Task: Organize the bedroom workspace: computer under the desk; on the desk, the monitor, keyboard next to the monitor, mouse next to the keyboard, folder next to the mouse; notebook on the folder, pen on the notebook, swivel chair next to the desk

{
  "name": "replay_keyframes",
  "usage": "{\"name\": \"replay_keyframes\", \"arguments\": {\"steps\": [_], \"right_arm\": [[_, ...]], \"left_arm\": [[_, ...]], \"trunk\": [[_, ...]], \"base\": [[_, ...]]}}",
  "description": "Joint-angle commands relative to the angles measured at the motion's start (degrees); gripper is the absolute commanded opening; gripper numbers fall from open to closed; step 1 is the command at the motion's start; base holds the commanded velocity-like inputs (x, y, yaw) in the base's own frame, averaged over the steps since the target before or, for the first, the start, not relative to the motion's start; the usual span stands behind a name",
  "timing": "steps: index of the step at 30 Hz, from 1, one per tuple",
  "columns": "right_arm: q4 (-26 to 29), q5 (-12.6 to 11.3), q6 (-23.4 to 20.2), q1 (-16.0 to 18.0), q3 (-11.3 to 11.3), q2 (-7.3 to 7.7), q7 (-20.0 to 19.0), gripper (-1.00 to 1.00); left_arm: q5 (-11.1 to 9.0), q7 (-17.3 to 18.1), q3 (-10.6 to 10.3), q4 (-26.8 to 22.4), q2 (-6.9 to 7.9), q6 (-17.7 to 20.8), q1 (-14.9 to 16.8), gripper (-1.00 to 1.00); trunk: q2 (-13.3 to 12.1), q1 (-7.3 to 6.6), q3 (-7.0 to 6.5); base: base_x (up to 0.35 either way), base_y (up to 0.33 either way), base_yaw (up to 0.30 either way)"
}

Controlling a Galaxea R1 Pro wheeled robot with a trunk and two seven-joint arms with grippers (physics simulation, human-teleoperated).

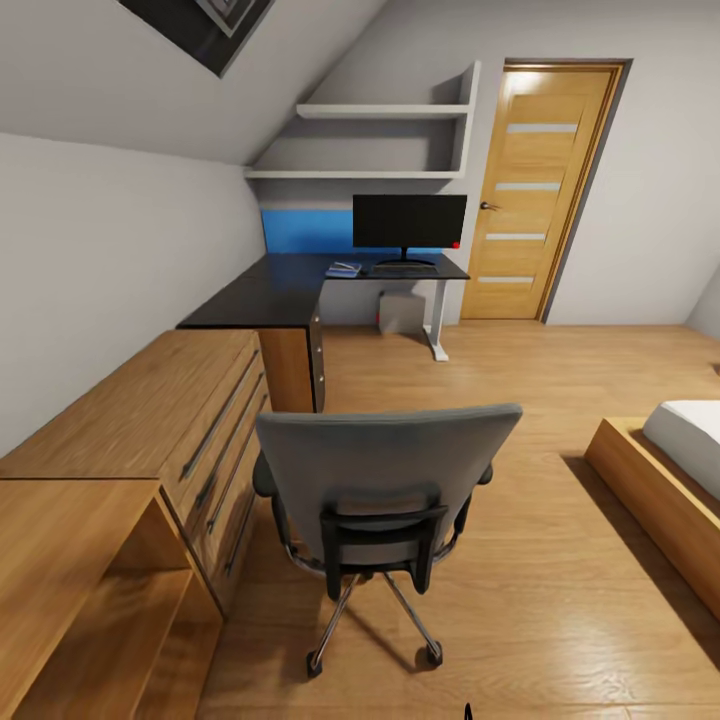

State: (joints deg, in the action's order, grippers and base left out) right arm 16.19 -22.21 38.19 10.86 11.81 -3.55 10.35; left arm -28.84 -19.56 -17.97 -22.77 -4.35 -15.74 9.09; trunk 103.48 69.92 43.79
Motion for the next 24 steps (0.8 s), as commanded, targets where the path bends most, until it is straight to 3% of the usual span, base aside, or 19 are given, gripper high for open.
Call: {"name": "replay_keyframes", "arguments": {"steps": [1,12,15,17,20,21,24], "right_arm": [[-0.01,-0.19,0.14,0.04,0.49,0.03,0.46,1.00],[0.18,-0.19,0.76,0.04,0.27,0.14,0.47,1.00],[0.18,-0.20,3.92,0.04,0.17,0.34,0.53,1.00],[0.37,-0.20,4.50,0.06,0.12,0.36,0.62,1.00],[0.51,-0.20,4.55,1.45,0.07,0.41,0.83,1.00],[0.46,-0.20,4.12,3.20,0.07,0.46,0.92,1.00],[0.14,-0.20,1.37,7.51,0.06,0.82,1.14,1.00]], "left_arm": [[-0.43,-0.39,-0.49,0.01,0.04,-0.24,0.05,1.00],[-0.38,-0.40,-0.26,-0.54,0.51,-0.21,0.06,1.00],[-0.25,-0.59,-0.23,-4.00,0.58,0.72,1.06,1.00],[-0.25,-0.75,-0.23,-5.92,0.58,2.63,2.49,1.00],[-0.26,-0.83,-0.23,-7.83,0.47,10.90,6.31,1.00],[-0.27,-0.83,-0.23,-8.17,0.41,14.98,8.33,1.00],[-0.33,-0.83,-0.23,-8.53,0.31,21.18,12.42,1.00]], "trunk": [[0.44,0.22,0.23],[4.85,2.64,2.21],[6.05,3.29,2.75],[6.86,3.73,3.11],[8.06,4.39,3.64],[8.46,4.61,3.82],[9.66,5.27,4.36]], "base": [[0.000,0.000,0.000],[0.000,0.000,0.000],[0.000,0.000,0.000],[0.000,0.000,0.000],[0.000,0.000,0.000],[0.000,0.000,0.000],[0.000,0.000,0.000]]}}
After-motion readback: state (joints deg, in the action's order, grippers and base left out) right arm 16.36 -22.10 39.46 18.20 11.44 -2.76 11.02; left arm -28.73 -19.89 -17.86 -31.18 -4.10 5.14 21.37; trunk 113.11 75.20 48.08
